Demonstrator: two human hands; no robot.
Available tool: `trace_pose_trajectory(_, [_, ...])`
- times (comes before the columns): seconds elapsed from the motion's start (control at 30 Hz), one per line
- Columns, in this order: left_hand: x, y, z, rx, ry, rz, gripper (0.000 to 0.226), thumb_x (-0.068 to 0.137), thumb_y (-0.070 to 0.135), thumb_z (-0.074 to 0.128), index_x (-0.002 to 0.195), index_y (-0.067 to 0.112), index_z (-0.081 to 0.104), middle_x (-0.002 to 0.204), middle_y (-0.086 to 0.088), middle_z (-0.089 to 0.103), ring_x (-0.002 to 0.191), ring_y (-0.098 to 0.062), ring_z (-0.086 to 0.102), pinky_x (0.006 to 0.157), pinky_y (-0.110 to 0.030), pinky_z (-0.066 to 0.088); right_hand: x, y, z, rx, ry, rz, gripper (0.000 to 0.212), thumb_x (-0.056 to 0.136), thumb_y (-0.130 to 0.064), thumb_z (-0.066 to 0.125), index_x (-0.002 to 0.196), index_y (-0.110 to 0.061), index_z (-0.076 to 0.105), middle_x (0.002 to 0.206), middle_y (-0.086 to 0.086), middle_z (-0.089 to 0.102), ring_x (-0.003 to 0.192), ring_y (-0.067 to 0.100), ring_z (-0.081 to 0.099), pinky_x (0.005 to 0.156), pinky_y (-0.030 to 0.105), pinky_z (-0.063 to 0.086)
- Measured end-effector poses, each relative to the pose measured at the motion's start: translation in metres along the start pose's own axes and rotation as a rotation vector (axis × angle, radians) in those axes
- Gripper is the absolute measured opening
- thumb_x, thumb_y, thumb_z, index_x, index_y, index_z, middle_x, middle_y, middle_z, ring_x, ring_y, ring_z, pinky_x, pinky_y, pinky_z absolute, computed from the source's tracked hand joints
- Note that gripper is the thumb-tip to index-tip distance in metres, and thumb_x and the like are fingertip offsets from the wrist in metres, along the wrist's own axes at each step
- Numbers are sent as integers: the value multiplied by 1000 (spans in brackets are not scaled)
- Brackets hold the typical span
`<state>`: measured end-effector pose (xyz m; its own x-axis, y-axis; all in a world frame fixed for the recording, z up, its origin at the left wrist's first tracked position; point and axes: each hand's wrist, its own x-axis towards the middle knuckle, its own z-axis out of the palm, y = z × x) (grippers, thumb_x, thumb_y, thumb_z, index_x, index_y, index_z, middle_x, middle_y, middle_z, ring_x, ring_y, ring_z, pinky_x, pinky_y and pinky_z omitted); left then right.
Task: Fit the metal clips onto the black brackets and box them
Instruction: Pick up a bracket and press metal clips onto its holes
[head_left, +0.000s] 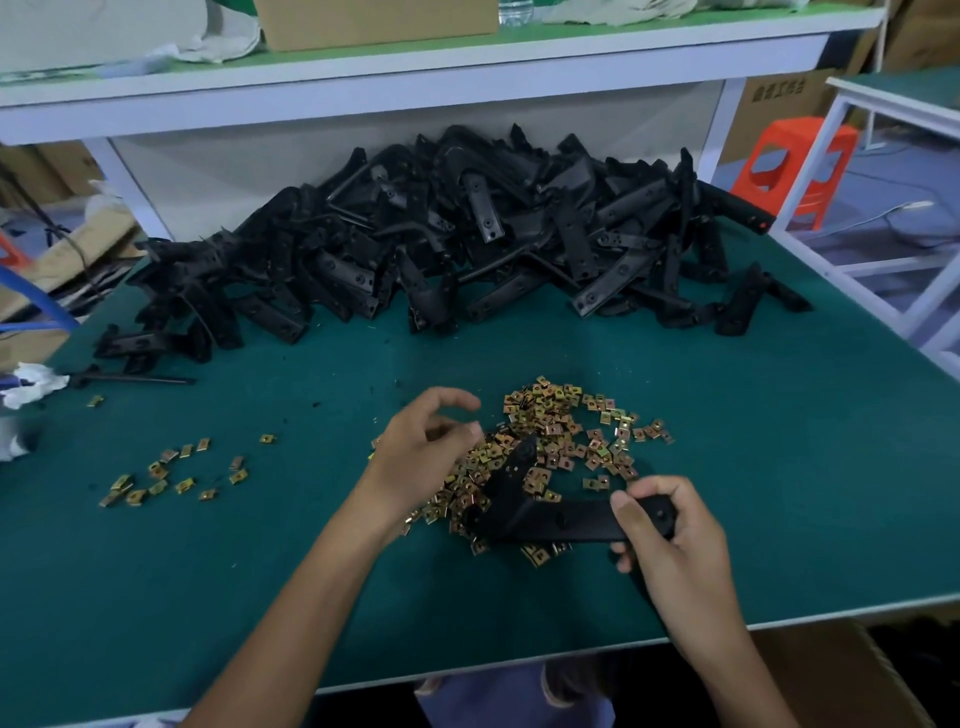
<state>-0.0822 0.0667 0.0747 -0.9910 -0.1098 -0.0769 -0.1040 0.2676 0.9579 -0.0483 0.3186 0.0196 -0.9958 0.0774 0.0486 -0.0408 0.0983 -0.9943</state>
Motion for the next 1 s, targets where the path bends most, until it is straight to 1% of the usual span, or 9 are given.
trace_pose_trajectory(0.1, [-3,-1,1,35,5,-6,15,96,22,68,94,36,74,91,-10,72,75,-12,63,76,-34,56,-1,0,0,0,-1,-5,18,95,-19,68,84,-32,62,70,0,66,55,18,63,52,24,52])
trace_pose_trajectory(0.17, [-5,-4,0,1,-21,-10,16,93,20,72,99,34,76,90,1,74,82,-12,69,75,-23,58,-1,-1,0,-1,1,-5,18,95,-20,69,84,-33,62,71,1,66,55,18,64,52,24,52])
trace_pose_trajectory(0.23, [-5,-6,-1,-33,-48,-19,19,92,15,72,100,32,77,88,8,75,84,-9,70,77,-17,55,0,-1,1,-5,10,-9,18,94,-20,69,84,-33,62,72,-1,67,55,17,64,52,24,52])
trace_pose_trajectory(0.37, [-3,-12,3,-5,-21,-56,20,96,19,68,92,35,79,88,10,74,91,-17,70,88,-30,58,0,1,1,-12,13,-11,16,94,-22,69,85,-34,62,72,0,66,54,16,64,52,22,51])
trace_pose_trajectory(0.47, [-3,-13,7,-4,-36,-66,20,97,19,67,92,35,79,90,14,75,90,-8,70,91,-30,57,0,1,0,-17,14,-5,14,94,-23,69,86,-33,62,74,1,67,55,17,64,52,23,52])
trace_pose_trajectory(0.6, [-4,-12,10,-25,-125,-86,31,102,17,59,102,41,77,95,26,73,94,8,64,92,-19,50,0,1,1,-17,16,0,16,94,-22,69,86,-34,62,76,1,68,54,16,64,51,21,51])
trace_pose_trajectory(0.67, [-5,-11,11,-75,-175,-107,32,103,13,56,110,37,76,100,21,73,95,6,65,91,-17,50,0,1,1,-18,17,1,16,94,-23,69,86,-35,62,75,2,68,54,15,64,52,21,51])
trace_pose_trajectory(0.8, [-2,-12,10,-24,-200,-88,27,101,15,60,115,35,72,98,5,69,85,1,64,74,-11,49,0,0,1,-15,15,10,16,94,-23,69,86,-35,62,76,3,68,55,15,65,51,21,51])
trace_pose_trajectory(1.0, [4,-8,3,-42,-297,-133,29,97,11,64,121,28,67,94,1,75,84,-12,69,78,-27,57,0,0,0,-25,9,10,20,95,-21,69,85,-36,62,76,1,69,55,15,65,51,22,51])
